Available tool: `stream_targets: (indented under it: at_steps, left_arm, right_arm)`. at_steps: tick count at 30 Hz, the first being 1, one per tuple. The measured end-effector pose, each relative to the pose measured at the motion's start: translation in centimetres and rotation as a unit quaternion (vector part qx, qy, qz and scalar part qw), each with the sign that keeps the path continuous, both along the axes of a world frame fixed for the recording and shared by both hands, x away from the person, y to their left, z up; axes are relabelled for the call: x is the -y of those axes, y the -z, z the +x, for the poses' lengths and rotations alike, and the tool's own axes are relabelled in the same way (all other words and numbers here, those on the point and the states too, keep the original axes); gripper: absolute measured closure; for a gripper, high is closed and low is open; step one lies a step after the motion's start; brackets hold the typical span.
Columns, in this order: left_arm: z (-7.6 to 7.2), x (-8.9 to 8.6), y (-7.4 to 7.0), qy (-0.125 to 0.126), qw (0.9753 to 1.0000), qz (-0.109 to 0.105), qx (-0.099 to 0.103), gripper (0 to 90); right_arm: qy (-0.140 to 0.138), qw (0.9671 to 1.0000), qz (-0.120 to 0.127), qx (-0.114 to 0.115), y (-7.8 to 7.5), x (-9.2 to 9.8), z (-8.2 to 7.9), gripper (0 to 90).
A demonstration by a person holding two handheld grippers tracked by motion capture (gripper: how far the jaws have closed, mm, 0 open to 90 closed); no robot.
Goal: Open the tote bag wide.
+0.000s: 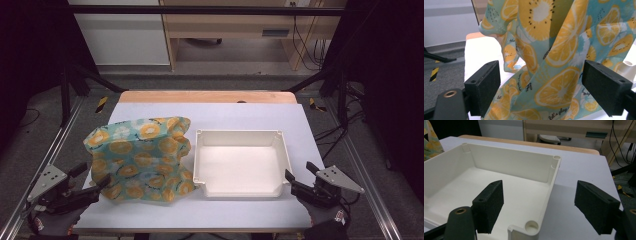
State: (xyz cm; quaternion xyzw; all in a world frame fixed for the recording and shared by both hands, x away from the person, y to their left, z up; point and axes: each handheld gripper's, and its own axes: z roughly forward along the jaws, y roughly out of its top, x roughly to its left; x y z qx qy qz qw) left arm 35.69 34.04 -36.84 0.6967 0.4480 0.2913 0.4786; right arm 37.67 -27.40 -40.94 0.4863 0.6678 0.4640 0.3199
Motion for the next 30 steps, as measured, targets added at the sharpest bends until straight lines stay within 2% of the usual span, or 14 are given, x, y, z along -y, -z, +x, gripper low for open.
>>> stream_targets:
  at_steps: [11,16,30]
  left_arm:
    - [0.0,0.1,-0.5,0.003,1.0000,-0.006,0.006,15.0]
    - [-0.1,0.3,-0.8,0.007,0.9999,-0.005,0.010,15.4]
    - [-0.2,0.3,-1.7,0.005,0.9998,-0.008,0.020,15.5]
  right_arm:
    - [-0.003,1.0000,-0.002,-0.003,-0.5,-1.1,-0.2,25.1]
    - [-0.021,0.9998,0.000,-0.005,-0.9,-2.1,-0.2,26.3]
    - [-0.045,0.9990,0.004,-0.008,-1.7,-4.0,0.2,27.7]
